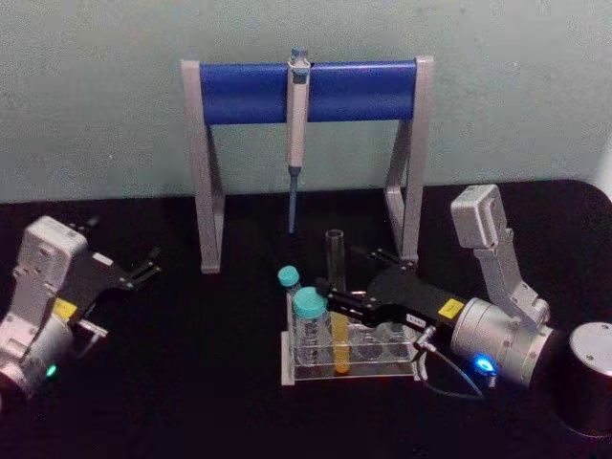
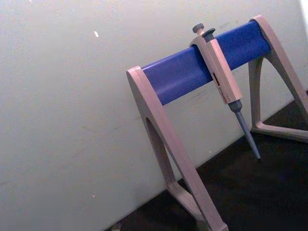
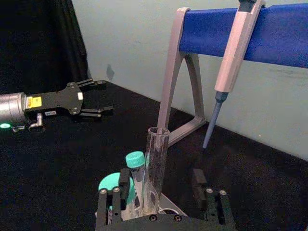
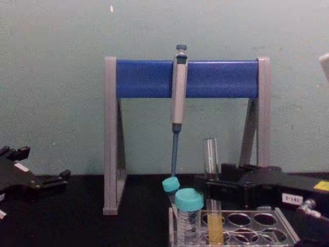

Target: Pick up the test tube from the test tube rack, shake it, then place it back into the test tube rack.

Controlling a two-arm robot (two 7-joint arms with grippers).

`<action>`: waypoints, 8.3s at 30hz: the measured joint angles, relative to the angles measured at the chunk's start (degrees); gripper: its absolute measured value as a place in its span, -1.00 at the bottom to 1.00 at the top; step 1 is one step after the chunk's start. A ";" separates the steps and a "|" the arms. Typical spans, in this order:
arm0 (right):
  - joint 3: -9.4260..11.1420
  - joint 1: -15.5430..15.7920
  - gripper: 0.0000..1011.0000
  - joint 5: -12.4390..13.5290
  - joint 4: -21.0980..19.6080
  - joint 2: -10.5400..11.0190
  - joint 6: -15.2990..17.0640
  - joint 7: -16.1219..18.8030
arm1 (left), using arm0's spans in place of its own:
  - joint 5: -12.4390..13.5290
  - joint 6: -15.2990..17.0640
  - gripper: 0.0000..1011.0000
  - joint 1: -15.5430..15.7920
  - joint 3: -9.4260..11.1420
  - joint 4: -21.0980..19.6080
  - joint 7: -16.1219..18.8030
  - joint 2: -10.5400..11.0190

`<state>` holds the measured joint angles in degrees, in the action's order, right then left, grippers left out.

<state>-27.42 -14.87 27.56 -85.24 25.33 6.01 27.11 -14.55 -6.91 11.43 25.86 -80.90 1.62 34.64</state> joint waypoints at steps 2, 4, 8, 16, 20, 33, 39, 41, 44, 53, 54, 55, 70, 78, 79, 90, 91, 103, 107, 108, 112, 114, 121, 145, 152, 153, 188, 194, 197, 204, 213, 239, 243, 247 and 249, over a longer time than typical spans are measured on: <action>0.02 0.01 0.55 0.01 0.00 0.00 -0.01 -0.01 | 0.00 0.00 0.98 0.00 0.00 0.00 0.00 0.00; 0.02 0.01 0.47 0.02 0.00 0.00 -0.01 -0.01 | 0.00 0.00 0.98 0.00 0.00 0.00 0.00 0.00; 0.05 0.02 0.17 0.05 0.00 0.00 -0.03 -0.02 | 0.00 0.00 0.98 0.00 0.00 0.00 0.00 0.00; 0.06 0.02 -0.34 0.08 0.00 0.00 -0.06 -0.03 | 0.00 0.00 0.98 0.00 0.00 0.00 0.00 0.00; 0.06 0.02 -0.50 0.14 -0.01 -0.01 -0.07 -0.03 | 0.00 0.00 0.98 0.00 0.00 0.00 0.00 0.00; 0.07 0.11 -0.52 0.16 -0.02 0.00 -0.22 -0.03 | 0.00 0.00 0.98 0.00 0.00 0.00 0.00 0.00; 0.48 0.91 -0.52 -0.25 -0.60 -0.26 -2.58 -0.03 | 0.00 0.00 0.98 0.00 0.00 0.00 0.00 0.00; 0.59 1.19 -0.52 -0.80 -0.89 -0.33 -3.67 -0.07 | 0.01 0.00 0.98 0.00 0.00 0.00 0.00 0.00; 0.70 1.49 -0.52 -1.42 -1.23 -0.35 -4.70 -0.12 | 0.01 0.00 0.98 0.00 0.00 0.00 0.00 0.00; 1.33 3.40 -0.52 -2.45 -3.27 0.02 -6.83 0.20 | 0.00 0.00 0.98 0.00 0.00 0.00 0.00 0.00; 1.45 3.76 -0.52 -2.48 -3.67 0.18 -6.98 0.41 | 0.00 0.00 0.98 0.00 0.00 0.00 0.00 0.00; 1.53 3.91 -0.52 -2.48 -3.87 0.26 -7.04 0.48 | 0.00 0.00 0.98 0.00 0.00 0.00 0.00 0.00; 2.87 4.73 -0.52 -2.19 -6.89 0.70 -7.31 0.91 | 0.00 0.00 0.98 0.00 0.00 0.00 0.00 0.00; 4.79 4.20 -0.52 -0.50 -9.75 0.98 -6.71 0.28 | 0.00 0.00 0.98 0.00 0.00 0.00 0.00 0.00; 4.93 4.05 -0.52 -0.42 -9.87 0.98 -6.61 0.16 | 0.00 0.00 0.98 0.00 0.00 0.00 0.00 0.00; 5.99 -0.61 -0.52 -0.28 -6.96 -0.88 -4.49 -2.65 | 0.00 0.00 0.98 0.00 0.00 0.00 0.00 0.00; 6.01 -0.90 -0.52 -0.28 -6.59 -1.06 -4.42 -2.76 | 0.00 0.00 0.98 0.00 0.00 0.00 0.00 0.00; 6.13 -2.70 -0.52 -1.05 -4.12 -2.27 -4.14 -3.63 | 0.00 0.00 0.98 0.00 0.00 0.00 0.00 0.00; 6.84 -2.41 -0.52 -1.38 -4.48 -1.88 -4.20 -4.15 | 0.00 0.00 0.98 0.00 0.00 0.00 0.00 0.00; 7.05 -2.22 -0.52 -1.41 -4.72 -1.71 -4.22 -4.23 | 0.00 0.00 0.98 0.00 0.00 0.00 0.00 0.00; 8.33 -0.33 -0.52 -1.59 -6.92 -0.24 -4.27 -4.67 | 0.00 0.00 0.98 0.00 0.00 0.00 0.00 0.00; 9.00 1.17 -0.52 -1.59 -8.53 0.80 -4.14 -4.67 | 0.00 0.00 0.98 0.00 0.00 0.00 0.00 0.00; 9.14 4.22 -0.52 -0.49 -11.76 2.55 -3.11 -3.05 | 0.00 0.00 0.98 0.00 0.00 0.00 0.00 0.00; 6.21 -2.72 -0.52 0.05 -4.41 -2.90 -4.10 -4.41 | 0.00 0.00 0.98 0.00 0.00 0.00 0.00 0.00; 7.61 -2.03 -0.52 -0.13 -4.77 -2.51 -4.03 -5.32 | 0.00 0.00 0.98 0.00 0.00 0.00 0.00 0.00; 8.00 -1.54 -0.52 -0.14 -5.21 -2.15 -3.92 -5.48 | 0.00 0.00 0.98 0.00 0.00 0.00 0.00 0.00; 6.36 -2.42 -0.52 -0.63 -3.69 -3.67 -4.53 -4.64 | 0.00 0.00 0.98 0.00 0.00 0.00 0.00 0.00; 6.71 -2.18 -0.52 -0.91 -3.62 -3.52 -4.30 -4.82 | 0.00 0.00 0.98 0.00 0.00 0.00 0.00 0.00; 6.83 -2.06 -0.52 -1.04 -3.62 -3.48 -4.22 -4.85 | 0.00 0.00 0.98 0.00 0.00 0.00 0.00 0.00; 7.65 -1.38 -0.52 -1.34 -4.06 -3.07 -4.13 -5.37 | 0.00 0.00 0.98 0.00 0.00 0.00 0.00 0.00; 9.65 1.96 -0.52 -1.54 -6.53 -1.17 -4.10 -6.04 | 0.01 0.00 0.98 0.00 0.00 0.00 0.00 0.00; 5.95 2.25 -0.52 -1.55 -6.52 -3.06 -5.51 -2.91 | 0.00 0.00 0.98 0.00 0.00 0.00 0.00 0.00; 6.05 0.56 -0.52 -2.07 -4.65 -3.92 -5.89 -3.75 | 0.00 0.00 0.98 0.00 0.00 0.00 0.00 0.00; 6.56 -0.24 -0.52 -2.43 -3.47 -4.38 -5.96 -4.59 | 0.01 0.00 0.98 0.00 0.00 0.00 0.00 0.00; 6.83 -0.42 -0.52 -2.52 -3.19 -4.51 -5.96 -4.86 | 0.00 0.00 0.98 0.00 0.00 0.00 0.00 0.00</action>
<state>-20.59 -15.29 25.04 -88.44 20.82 0.05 22.25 -14.55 -6.91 11.43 25.86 -80.90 1.62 34.64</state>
